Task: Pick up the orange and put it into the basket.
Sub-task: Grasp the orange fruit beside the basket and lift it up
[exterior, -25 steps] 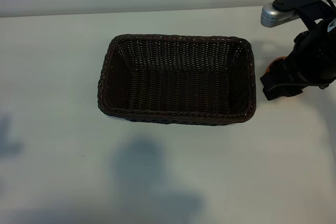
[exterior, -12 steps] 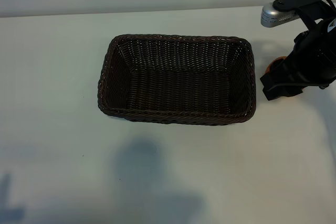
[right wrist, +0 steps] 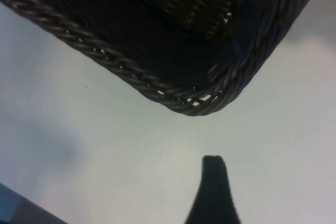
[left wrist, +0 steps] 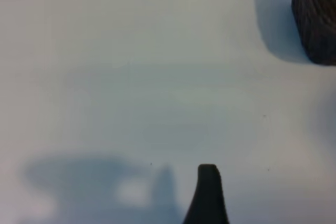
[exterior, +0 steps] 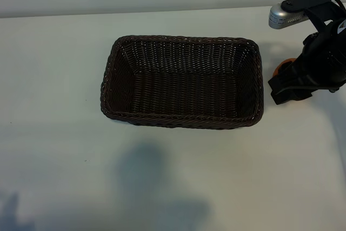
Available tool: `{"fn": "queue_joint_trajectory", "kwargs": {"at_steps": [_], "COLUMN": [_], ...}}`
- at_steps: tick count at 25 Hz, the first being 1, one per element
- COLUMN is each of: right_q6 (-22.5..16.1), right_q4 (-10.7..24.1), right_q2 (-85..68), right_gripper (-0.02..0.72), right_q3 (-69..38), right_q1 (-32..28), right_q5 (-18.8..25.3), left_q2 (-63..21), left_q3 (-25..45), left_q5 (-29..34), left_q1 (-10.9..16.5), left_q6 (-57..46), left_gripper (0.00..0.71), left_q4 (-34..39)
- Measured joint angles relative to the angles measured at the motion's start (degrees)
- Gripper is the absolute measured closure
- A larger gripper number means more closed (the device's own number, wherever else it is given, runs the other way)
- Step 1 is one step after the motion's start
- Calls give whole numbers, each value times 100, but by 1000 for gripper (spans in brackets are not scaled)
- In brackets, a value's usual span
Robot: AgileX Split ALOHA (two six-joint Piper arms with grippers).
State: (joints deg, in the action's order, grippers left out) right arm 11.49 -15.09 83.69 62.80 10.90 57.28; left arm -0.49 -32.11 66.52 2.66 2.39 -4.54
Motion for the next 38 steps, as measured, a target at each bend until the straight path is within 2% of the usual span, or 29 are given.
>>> {"fn": "queue_joint_trajectory", "kwargs": {"at_steps": [7, 28, 32, 35, 38], "right_q6": [0, 0, -47, -382, -922], "right_q4": [0, 0, 7, 242, 818], "right_q2": [0, 0, 0, 0, 0], "right_gripper": [176, 176, 176, 176, 176], "right_q3": [0, 0, 0, 83, 372], "right_q1": [0, 0, 0, 0, 0], "right_q5": [0, -47, -118, -292, -417], "left_q2": [-4, -4, -4, -4, -4], "left_q3": [307, 345, 345, 345, 345], "left_q5": [-333, -391, -391, -391, -391], "left_q1": [-167, -173, -379, -688, -825], "left_q6": [-48, 1, 1, 1, 1], "left_gripper": [117, 118, 118, 118, 118], "left_q4": [0, 22, 22, 22, 22]}}
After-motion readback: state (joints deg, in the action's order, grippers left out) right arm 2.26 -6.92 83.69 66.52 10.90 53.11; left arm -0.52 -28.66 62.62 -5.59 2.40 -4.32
